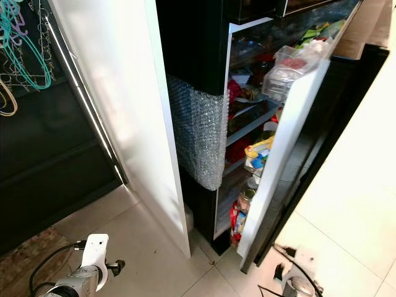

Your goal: Restocking fridge

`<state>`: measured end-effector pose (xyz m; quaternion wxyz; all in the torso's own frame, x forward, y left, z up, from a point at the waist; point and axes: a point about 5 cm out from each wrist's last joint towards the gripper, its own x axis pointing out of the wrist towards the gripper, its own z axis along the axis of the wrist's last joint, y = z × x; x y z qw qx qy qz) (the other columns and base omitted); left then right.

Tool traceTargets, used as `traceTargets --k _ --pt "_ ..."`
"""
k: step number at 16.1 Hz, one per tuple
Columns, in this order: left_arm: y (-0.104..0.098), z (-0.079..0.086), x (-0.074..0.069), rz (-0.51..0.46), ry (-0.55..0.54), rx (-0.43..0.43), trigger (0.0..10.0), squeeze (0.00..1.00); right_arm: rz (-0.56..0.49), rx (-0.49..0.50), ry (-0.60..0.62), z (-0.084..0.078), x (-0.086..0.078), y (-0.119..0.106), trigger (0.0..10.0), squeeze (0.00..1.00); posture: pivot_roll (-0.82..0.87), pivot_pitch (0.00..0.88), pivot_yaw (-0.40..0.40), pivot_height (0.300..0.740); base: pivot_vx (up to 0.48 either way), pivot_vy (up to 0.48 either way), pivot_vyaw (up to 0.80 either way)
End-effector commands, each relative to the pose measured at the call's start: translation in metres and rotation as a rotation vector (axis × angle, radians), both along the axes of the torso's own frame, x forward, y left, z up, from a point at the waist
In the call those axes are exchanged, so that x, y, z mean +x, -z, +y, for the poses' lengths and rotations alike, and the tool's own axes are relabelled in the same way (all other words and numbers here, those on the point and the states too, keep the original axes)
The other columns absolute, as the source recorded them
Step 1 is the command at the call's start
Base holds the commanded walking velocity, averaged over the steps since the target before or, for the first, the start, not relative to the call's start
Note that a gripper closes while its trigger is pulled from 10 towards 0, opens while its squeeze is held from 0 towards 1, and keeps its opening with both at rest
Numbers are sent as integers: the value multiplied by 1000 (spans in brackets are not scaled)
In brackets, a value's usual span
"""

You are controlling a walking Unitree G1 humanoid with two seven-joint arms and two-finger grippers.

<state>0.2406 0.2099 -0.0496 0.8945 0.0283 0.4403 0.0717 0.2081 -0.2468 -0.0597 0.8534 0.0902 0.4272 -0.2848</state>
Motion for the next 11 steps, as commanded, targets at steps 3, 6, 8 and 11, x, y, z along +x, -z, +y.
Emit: traceTargets --k 3,6,8,11 --pt "-1 1 1 1 14 14 10000 0 -95 -88 165 -13 -5 -5 10000 0 -20 0 20 740 0 0 0" --pt "-1 1 1 -1 16 14 10000 0 -215 -276 333 -76 -11 -35 10000 0 -17 0 17 740 0 0 0" --pt "-1 1 2 -2 17 13 10000 0 -251 -291 342 -80 -4 -42 10000 0 -13 0 16 740 0 0 0" --pt "-1 1 1 1 20 15 10000 0 -412 -327 203 -77 22 -62 10000 0 -12 0 17 740 0 0 0"
